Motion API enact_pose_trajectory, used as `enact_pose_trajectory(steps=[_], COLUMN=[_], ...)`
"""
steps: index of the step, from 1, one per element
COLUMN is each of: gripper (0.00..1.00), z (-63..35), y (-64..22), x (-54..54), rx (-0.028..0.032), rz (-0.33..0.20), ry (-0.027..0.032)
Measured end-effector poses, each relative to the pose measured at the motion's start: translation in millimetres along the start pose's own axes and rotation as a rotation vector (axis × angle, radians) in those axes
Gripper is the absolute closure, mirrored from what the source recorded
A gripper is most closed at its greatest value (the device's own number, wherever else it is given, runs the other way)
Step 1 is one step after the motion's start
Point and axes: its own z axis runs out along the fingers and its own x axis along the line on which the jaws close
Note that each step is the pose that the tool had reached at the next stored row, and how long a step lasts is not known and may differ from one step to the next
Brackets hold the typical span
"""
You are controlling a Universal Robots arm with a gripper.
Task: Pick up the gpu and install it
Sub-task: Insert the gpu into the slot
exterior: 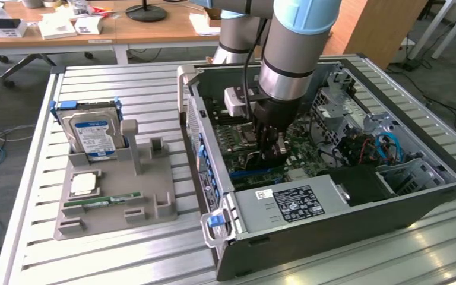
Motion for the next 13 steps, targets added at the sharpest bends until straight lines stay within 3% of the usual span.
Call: enact_pose_trajectory(steps=[13], gripper=[0.74], z=[-2.3], y=[0.3], x=[0.0], rx=[0.0005], rz=[-0.006], ry=[0.0001])
